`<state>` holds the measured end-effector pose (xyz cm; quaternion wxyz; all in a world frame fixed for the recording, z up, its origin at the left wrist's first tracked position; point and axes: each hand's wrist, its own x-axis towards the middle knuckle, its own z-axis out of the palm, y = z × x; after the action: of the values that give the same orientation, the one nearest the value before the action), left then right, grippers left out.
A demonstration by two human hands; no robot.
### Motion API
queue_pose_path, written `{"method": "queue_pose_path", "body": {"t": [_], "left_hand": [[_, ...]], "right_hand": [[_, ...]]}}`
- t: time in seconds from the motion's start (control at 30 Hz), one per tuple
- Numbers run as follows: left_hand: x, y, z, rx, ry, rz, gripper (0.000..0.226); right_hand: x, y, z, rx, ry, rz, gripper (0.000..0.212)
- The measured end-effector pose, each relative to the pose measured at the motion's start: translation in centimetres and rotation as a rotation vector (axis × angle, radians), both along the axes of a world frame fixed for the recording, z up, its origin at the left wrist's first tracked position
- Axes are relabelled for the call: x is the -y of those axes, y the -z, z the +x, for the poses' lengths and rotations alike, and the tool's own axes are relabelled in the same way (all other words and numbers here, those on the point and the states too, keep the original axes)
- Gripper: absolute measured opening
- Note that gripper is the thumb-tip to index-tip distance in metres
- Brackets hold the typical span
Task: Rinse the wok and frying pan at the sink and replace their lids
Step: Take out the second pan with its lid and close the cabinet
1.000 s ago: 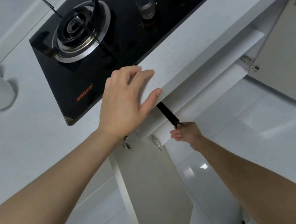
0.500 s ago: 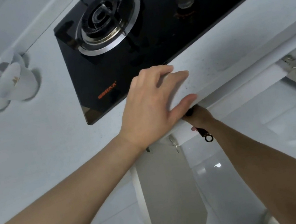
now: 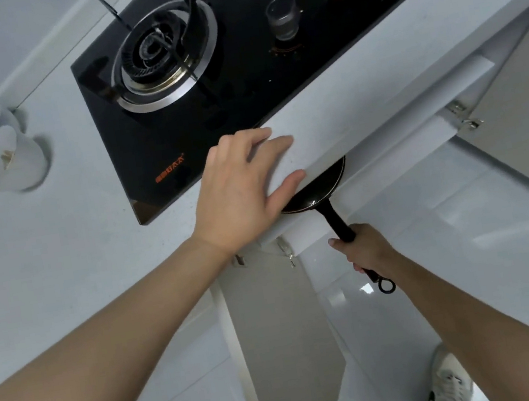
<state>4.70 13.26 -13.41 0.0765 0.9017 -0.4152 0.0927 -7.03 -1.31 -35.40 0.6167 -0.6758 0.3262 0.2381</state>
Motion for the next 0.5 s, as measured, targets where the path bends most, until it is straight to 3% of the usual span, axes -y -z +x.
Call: {"method": "queue_pose_path", "body": {"t": [0.27, 0.5], "left_hand": [[0.1, -0.2, -0.2, 0.006, 0.003, 0.043, 0.046], [1.9, -1.2, -8.2, -0.184, -0.005, 0.001, 0.043]], "right_hand": [[1.4, -5.4, -10.2, -0.046, 0.012, -0.03, 0.029], [2.5, -12.4, -23.6, -0.105, 0.075, -0.012, 0.031]]}}
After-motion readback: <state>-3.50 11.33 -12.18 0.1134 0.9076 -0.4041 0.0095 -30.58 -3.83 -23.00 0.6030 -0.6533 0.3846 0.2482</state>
